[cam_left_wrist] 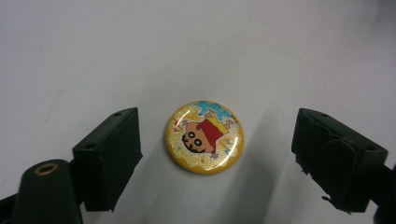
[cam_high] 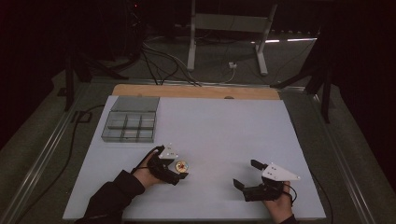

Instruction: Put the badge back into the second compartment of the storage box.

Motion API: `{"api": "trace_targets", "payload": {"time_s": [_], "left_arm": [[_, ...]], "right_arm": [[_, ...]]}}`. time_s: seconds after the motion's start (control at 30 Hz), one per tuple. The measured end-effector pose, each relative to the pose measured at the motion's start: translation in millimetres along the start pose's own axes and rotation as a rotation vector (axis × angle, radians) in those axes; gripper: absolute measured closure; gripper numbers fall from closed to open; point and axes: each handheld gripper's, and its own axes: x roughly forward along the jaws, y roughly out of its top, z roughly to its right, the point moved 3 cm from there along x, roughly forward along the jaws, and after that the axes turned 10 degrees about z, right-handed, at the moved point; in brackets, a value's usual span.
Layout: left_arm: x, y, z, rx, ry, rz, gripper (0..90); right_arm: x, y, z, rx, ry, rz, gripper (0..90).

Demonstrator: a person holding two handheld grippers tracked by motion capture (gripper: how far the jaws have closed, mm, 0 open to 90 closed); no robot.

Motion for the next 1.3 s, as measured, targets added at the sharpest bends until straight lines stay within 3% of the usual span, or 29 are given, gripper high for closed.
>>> {"api": "trace_targets", "payload": {"time_s": [0.13,0.5,0.63,1.3], "left_arm": [[3.3,0.7,0.4,0.015,0.007,-0.007,24.8],[8.8,-0.1,-4.1,0.021,0.031,-0.03,42.1],[9.8,0.7,-3.2,0.039,0.028,-0.047,43.8],[9.3,2.2,0.5,0.039,0.043,-0.067,48.7]], "right_arm": [[0.7,-0.1,-2.3,-0.017,0.003,-0.005,0.0],[0.4,-0.1,-1.3,-0.005,0.001,-0.003,0.0],[0.9,-0.3,-1.4,-0.005,0.002,-0.004,0.0],[0.7,-0.1,-1.1,-0.005,0.001,-0.004,0.0]]}}
